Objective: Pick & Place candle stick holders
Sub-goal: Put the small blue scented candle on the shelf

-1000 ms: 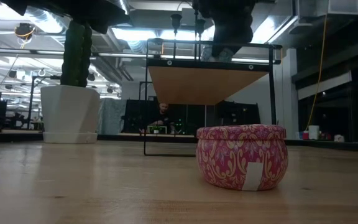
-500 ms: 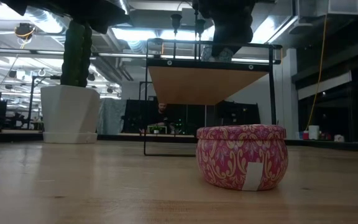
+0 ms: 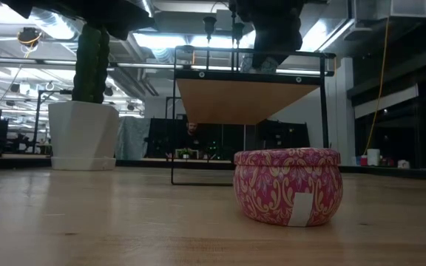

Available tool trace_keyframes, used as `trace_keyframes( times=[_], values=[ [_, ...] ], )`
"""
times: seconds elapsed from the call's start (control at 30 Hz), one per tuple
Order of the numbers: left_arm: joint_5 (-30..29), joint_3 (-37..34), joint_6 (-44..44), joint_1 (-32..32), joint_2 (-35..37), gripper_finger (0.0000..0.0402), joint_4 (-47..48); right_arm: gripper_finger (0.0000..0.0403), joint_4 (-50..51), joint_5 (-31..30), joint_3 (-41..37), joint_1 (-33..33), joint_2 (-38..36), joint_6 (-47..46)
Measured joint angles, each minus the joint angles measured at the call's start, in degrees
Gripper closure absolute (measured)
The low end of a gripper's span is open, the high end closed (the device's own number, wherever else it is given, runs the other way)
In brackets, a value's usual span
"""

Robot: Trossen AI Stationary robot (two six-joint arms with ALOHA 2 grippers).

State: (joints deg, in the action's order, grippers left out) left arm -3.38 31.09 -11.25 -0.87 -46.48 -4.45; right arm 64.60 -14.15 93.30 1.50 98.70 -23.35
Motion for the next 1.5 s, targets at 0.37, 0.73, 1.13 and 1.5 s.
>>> trace_keyframes(
  times=[0.37, 0.73, 1.13, 1.5],
  values=[
    [0.0, 0.0, 0.0, 0.01, -0.02, 0.0279, 0.0, 0.0086, -0.95, -0.66, -0.02, 0.0, 0.0, -1.29],
    [0.0, 0.0, 0.0, 0.0, -0.01, 0.0279, 0.0, 0.0086, -5.85, -0.68, -0.02, 0.0, -0.02, -1.29],
    [0.0, 0.0, 0.0, -0.01, 0.0, 0.0279, 0.0, 0.0086, -10.99, -0.24, -0.07, 0.0, -0.52, -1.27],
    [0.0, 0.0, 0.0, -0.01, -0.01, 0.0279, 0.0, 0.0086, -1.53, 2.38, -0.07, -0.04, -0.5, 0.37]
  ],
)
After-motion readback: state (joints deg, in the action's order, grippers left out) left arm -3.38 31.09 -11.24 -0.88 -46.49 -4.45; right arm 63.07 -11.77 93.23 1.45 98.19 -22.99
